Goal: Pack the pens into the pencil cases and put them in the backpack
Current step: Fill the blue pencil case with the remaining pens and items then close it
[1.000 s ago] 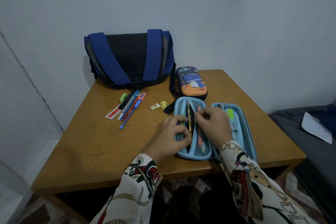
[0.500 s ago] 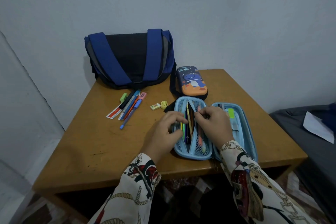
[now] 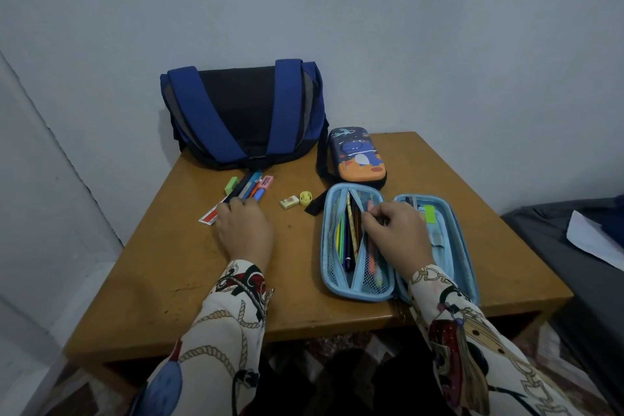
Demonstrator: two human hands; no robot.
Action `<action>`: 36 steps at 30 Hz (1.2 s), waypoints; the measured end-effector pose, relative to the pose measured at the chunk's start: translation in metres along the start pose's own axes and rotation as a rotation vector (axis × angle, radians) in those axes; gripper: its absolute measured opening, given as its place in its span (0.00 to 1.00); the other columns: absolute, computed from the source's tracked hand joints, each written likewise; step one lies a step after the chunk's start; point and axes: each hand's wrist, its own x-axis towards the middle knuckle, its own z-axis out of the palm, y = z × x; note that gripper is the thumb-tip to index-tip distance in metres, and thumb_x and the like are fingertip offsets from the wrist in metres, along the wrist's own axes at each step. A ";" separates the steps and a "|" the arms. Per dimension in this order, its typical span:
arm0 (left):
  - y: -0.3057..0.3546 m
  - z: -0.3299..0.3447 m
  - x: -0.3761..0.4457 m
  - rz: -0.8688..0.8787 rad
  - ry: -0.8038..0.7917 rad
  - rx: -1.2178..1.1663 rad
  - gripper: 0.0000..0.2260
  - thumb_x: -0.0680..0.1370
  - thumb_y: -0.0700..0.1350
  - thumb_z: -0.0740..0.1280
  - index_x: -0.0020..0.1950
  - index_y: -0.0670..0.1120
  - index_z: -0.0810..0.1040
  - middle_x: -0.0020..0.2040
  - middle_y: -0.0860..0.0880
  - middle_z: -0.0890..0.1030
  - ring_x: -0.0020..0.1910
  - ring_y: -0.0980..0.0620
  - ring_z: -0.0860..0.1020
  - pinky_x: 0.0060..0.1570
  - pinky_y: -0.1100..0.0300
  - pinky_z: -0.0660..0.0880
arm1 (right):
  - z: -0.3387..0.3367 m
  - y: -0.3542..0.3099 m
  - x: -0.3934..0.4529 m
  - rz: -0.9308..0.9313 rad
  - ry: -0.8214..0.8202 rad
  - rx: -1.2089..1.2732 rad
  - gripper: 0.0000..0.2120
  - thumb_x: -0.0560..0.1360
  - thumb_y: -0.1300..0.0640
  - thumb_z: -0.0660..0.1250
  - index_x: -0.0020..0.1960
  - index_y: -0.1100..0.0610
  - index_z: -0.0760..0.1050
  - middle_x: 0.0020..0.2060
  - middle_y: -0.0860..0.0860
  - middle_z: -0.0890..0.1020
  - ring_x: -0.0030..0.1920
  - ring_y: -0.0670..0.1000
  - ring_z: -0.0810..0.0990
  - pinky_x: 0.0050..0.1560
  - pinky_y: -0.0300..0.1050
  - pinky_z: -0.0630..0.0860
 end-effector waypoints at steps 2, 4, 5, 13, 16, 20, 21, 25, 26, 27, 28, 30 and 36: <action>0.000 0.002 -0.001 0.011 -0.002 0.020 0.15 0.80 0.42 0.59 0.64 0.42 0.76 0.57 0.43 0.77 0.56 0.44 0.71 0.54 0.50 0.70 | 0.000 0.000 0.000 0.003 -0.004 0.001 0.14 0.75 0.54 0.67 0.33 0.57 0.76 0.31 0.48 0.79 0.38 0.50 0.77 0.57 0.53 0.69; -0.001 0.003 -0.002 0.029 0.001 0.018 0.14 0.80 0.42 0.60 0.63 0.42 0.77 0.55 0.43 0.78 0.55 0.44 0.71 0.53 0.50 0.70 | 0.000 0.000 0.000 -0.001 -0.005 -0.001 0.14 0.75 0.54 0.67 0.33 0.57 0.77 0.31 0.48 0.79 0.38 0.50 0.77 0.57 0.53 0.70; -0.002 0.003 -0.002 0.041 0.002 0.013 0.13 0.80 0.41 0.60 0.61 0.42 0.78 0.54 0.43 0.78 0.54 0.44 0.71 0.52 0.50 0.70 | 0.000 0.000 0.000 -0.003 -0.006 -0.004 0.14 0.75 0.54 0.67 0.33 0.57 0.77 0.31 0.48 0.79 0.38 0.50 0.77 0.57 0.54 0.70; -0.002 0.007 -0.004 0.094 0.000 0.114 0.09 0.80 0.44 0.62 0.53 0.44 0.81 0.51 0.45 0.77 0.52 0.46 0.72 0.49 0.53 0.70 | -0.001 -0.002 -0.001 0.012 -0.015 0.001 0.14 0.75 0.53 0.67 0.33 0.56 0.76 0.31 0.48 0.79 0.39 0.51 0.77 0.57 0.55 0.71; -0.001 0.008 -0.004 0.133 0.035 0.128 0.10 0.81 0.44 0.60 0.57 0.44 0.79 0.52 0.44 0.78 0.52 0.46 0.73 0.50 0.53 0.70 | -0.004 -0.006 0.001 0.044 -0.068 0.009 0.13 0.76 0.52 0.67 0.34 0.55 0.78 0.32 0.48 0.80 0.38 0.49 0.78 0.53 0.55 0.74; 0.001 0.007 -0.004 0.187 0.041 0.099 0.11 0.82 0.45 0.58 0.62 0.45 0.76 0.54 0.44 0.79 0.53 0.45 0.74 0.51 0.52 0.71 | -0.021 -0.009 0.008 0.194 -0.123 0.209 0.12 0.78 0.52 0.66 0.39 0.55 0.81 0.25 0.46 0.76 0.25 0.43 0.70 0.33 0.44 0.71; 0.000 0.007 -0.004 0.196 0.046 0.089 0.11 0.82 0.44 0.59 0.62 0.45 0.76 0.53 0.43 0.79 0.52 0.45 0.75 0.50 0.51 0.71 | -0.028 -0.007 0.011 0.228 -0.109 0.250 0.11 0.78 0.52 0.66 0.41 0.54 0.82 0.24 0.46 0.74 0.24 0.44 0.68 0.30 0.42 0.68; 0.000 0.009 -0.005 0.216 0.056 0.091 0.11 0.81 0.43 0.61 0.61 0.44 0.76 0.51 0.43 0.80 0.50 0.45 0.75 0.47 0.52 0.73 | -0.058 0.014 0.019 0.300 0.032 0.296 0.09 0.78 0.53 0.67 0.45 0.56 0.82 0.37 0.52 0.81 0.34 0.46 0.74 0.34 0.40 0.69; 0.000 0.009 -0.005 0.219 0.050 0.090 0.10 0.81 0.43 0.62 0.61 0.44 0.77 0.50 0.44 0.79 0.49 0.46 0.75 0.46 0.53 0.73 | -0.064 0.024 0.018 0.325 0.075 0.294 0.07 0.78 0.54 0.67 0.47 0.56 0.82 0.40 0.52 0.82 0.37 0.45 0.75 0.37 0.38 0.70; 0.000 0.008 -0.005 0.228 0.053 0.091 0.10 0.81 0.44 0.62 0.60 0.44 0.77 0.49 0.44 0.79 0.49 0.46 0.76 0.44 0.53 0.73 | -0.068 0.036 0.016 0.361 0.104 0.293 0.05 0.78 0.56 0.68 0.49 0.55 0.82 0.43 0.52 0.83 0.39 0.44 0.76 0.39 0.37 0.71; 0.000 0.008 -0.005 0.246 0.065 0.090 0.09 0.81 0.44 0.63 0.58 0.43 0.78 0.47 0.43 0.79 0.47 0.45 0.76 0.43 0.53 0.73 | -0.071 0.047 0.012 0.402 0.117 0.297 0.05 0.77 0.57 0.68 0.50 0.54 0.82 0.45 0.52 0.83 0.41 0.46 0.77 0.41 0.40 0.73; 0.001 0.009 -0.006 0.307 0.112 0.082 0.08 0.79 0.44 0.66 0.52 0.41 0.80 0.43 0.42 0.79 0.43 0.44 0.76 0.40 0.51 0.73 | -0.070 0.069 0.002 0.477 0.122 0.325 0.07 0.75 0.59 0.68 0.52 0.53 0.82 0.47 0.55 0.84 0.43 0.52 0.79 0.47 0.48 0.77; 0.006 0.010 -0.006 0.562 0.215 0.013 0.11 0.78 0.49 0.63 0.45 0.42 0.80 0.37 0.45 0.76 0.36 0.46 0.73 0.33 0.57 0.64 | -0.063 0.082 -0.008 0.459 0.134 0.347 0.07 0.76 0.62 0.68 0.52 0.54 0.82 0.44 0.51 0.81 0.44 0.51 0.77 0.52 0.51 0.76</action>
